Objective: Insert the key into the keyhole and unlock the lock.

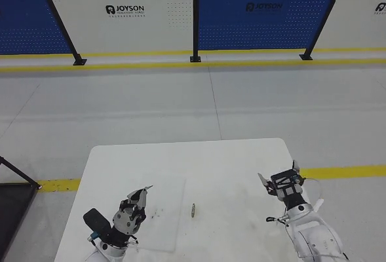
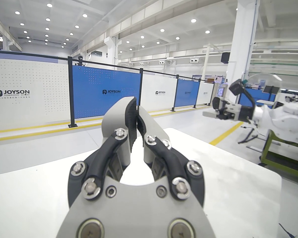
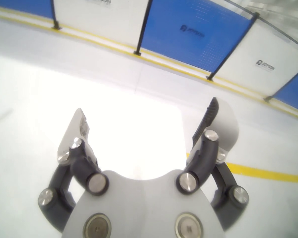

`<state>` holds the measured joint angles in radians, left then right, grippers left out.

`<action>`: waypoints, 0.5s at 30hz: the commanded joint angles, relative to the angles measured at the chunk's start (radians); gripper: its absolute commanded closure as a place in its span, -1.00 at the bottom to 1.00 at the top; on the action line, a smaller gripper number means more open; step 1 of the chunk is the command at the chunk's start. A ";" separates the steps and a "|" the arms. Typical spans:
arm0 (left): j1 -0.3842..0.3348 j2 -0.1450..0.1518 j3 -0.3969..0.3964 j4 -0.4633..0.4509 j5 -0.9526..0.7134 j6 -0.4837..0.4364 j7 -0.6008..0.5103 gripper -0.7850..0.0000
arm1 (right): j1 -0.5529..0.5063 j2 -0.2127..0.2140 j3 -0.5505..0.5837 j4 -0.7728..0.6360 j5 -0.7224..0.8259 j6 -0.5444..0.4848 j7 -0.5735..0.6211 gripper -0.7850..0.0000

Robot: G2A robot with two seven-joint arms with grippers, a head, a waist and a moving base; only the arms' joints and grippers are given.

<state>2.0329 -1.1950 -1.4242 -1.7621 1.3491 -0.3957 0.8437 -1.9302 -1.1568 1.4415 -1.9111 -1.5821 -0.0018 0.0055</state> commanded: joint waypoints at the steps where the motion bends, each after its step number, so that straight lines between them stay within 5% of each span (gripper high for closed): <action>1: 0.001 0.000 0.000 -0.001 0.000 0.000 0.000 1.00 | -0.036 -0.002 -0.059 -0.004 -0.072 -0.002 -0.008 -1.00; 7: -0.001 0.000 0.000 0.000 -0.002 0.002 -0.005 1.00 | -0.087 -0.012 -0.238 0.026 -0.222 -0.004 -0.013 -1.00; 15: -0.015 -0.001 -0.009 0.030 -0.050 0.009 -0.010 1.00 | -0.004 -0.041 -0.416 0.104 -0.236 0.012 0.018 -1.00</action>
<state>2.0179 -1.1958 -1.4324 -1.7368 1.3039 -0.3854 0.8307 -1.9450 -1.1954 1.0406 -1.8132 -1.8214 0.0068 0.0248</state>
